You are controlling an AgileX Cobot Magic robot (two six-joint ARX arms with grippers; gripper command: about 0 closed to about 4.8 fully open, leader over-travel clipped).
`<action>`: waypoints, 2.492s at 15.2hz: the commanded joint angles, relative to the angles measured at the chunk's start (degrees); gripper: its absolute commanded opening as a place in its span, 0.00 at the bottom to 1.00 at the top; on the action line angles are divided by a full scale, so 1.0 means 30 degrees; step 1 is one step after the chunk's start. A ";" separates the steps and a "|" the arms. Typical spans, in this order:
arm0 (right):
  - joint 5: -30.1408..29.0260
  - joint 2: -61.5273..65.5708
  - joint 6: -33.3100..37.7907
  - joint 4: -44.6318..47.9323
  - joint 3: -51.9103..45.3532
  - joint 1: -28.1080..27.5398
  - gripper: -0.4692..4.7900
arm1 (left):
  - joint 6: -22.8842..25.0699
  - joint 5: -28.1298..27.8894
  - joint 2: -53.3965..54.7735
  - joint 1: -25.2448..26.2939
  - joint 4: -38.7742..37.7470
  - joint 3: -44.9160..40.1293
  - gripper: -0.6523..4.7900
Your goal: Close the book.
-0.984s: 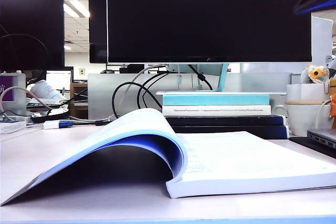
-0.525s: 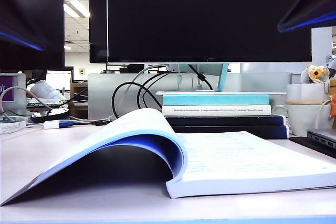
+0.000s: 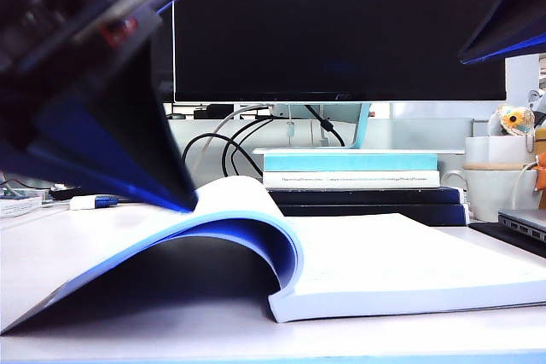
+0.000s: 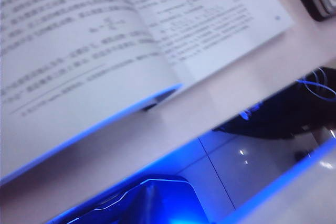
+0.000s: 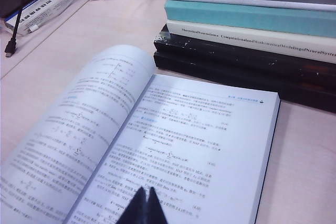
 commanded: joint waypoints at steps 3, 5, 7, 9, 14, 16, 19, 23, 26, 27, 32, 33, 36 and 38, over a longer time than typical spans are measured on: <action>0.0248 -0.0007 -0.0080 0.0335 0.0087 -0.0007 0.09 | -0.1734 -0.1741 0.2827 -0.0554 0.2004 0.0007 0.11; 0.0233 0.0000 -0.0080 0.0335 0.0087 -0.0007 0.09 | -0.2062 -0.3927 0.4073 -0.0889 0.2361 -0.0051 0.11; 0.0248 0.0015 -0.0080 0.0335 0.0087 -0.0015 0.09 | -0.2106 -0.4379 0.4816 -0.0889 0.2907 -0.0058 0.11; 0.0233 0.0022 -0.0124 0.0328 0.0087 -0.0007 0.09 | -0.2324 -0.4750 0.5719 -0.0889 0.3213 -0.0066 0.11; 0.0233 0.0022 -0.0131 0.0262 0.0087 -0.0007 0.09 | -0.1588 -0.9398 0.6732 -0.0874 0.3606 -0.0058 0.11; 0.0233 0.0022 -0.0124 0.0248 0.0087 -0.0007 0.09 | 0.0474 -1.0003 0.6739 -0.0867 0.5428 -0.0058 0.11; 0.0233 0.0022 -0.0124 0.0255 0.0087 -0.0007 0.09 | 0.5989 -1.0010 0.6739 -0.0860 1.1213 -0.0058 0.11; 0.0240 0.0022 -0.0124 0.0189 0.0080 -0.0007 0.09 | 0.8976 -0.8014 0.6885 0.0175 1.5110 -0.0058 0.11; 0.0233 0.0022 -0.0124 0.0182 0.0080 -0.0007 0.09 | 0.9471 -0.6776 0.6885 0.0568 1.6240 -0.0058 0.11; 0.0219 0.0022 -0.0124 0.0007 0.0080 -0.0007 0.09 | 1.1234 -0.5610 0.6798 0.0561 1.6946 -0.0058 0.11; 0.0204 0.0022 -0.0138 -0.1741 0.0080 -0.0007 0.09 | 1.5314 -0.0423 0.2951 0.2317 1.3384 -0.0051 0.11; 0.0175 0.0022 -0.0131 -0.1800 0.0087 -0.0007 0.09 | 1.5314 0.1974 0.1464 0.3650 1.1584 -0.0044 0.11; 0.0160 -0.0007 -0.0124 -0.1916 0.0087 -0.0007 0.09 | 1.5380 0.6360 -0.2623 0.7635 0.7599 0.0102 0.11; -0.0517 -0.0080 0.0015 -0.2535 0.0117 -0.0007 0.09 | 1.5322 0.9078 -0.5180 1.0462 0.5617 0.0102 0.11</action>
